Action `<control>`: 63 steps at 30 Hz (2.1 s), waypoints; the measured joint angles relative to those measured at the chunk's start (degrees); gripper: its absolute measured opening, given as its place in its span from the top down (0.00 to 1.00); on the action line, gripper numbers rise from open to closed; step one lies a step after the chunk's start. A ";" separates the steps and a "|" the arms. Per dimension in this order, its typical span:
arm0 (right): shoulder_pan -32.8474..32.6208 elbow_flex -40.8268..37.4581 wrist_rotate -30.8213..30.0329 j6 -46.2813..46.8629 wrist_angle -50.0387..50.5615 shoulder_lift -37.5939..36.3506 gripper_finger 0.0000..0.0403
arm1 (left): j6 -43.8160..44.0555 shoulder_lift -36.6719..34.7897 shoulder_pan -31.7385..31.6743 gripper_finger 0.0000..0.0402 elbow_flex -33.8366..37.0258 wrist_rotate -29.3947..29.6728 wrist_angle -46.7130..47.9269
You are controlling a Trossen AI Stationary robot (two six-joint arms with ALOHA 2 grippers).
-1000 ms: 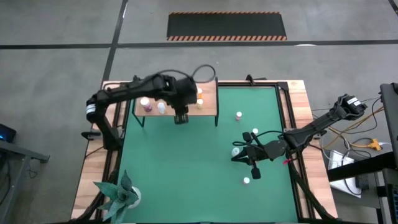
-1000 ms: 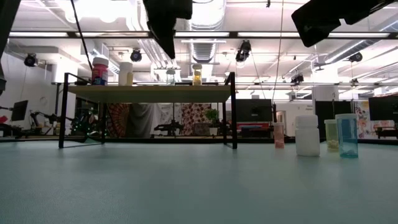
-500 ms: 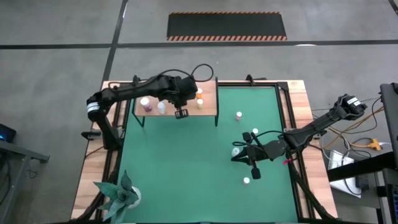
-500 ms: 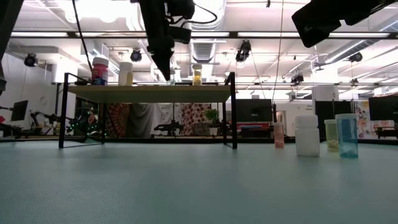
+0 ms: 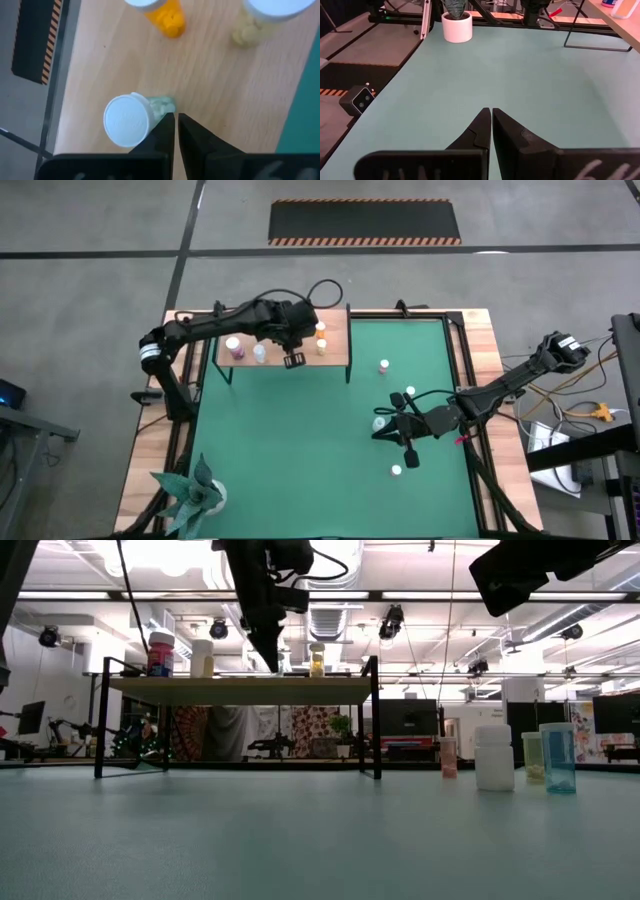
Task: Pick and place medicine bottles onto shelf by color
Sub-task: Put the green pill bottle on the shelf, then put the white pill bottle on the shelf
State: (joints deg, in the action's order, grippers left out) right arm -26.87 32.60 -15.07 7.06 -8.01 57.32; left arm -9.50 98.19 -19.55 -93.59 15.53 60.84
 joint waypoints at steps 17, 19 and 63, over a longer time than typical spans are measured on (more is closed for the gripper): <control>0.00 -0.07 -1.91 9.60 0.14 0.00 0.98 | 11.63 -8.05 27.50 0.98 0.84 -0.18 -11.78; 0.00 -0.07 -4.79 13.04 0.46 0.00 0.98 | 10.02 -8.64 32.89 0.98 2.62 -0.17 -17.49; 2.67 11.08 -6.07 25.32 34.80 19.63 0.49 | -6.46 -31.01 52.57 0.98 37.87 12.07 -69.67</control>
State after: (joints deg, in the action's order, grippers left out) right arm -24.21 43.67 -21.14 32.38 26.79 76.95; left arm -15.96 67.18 33.01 -55.72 27.59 -8.84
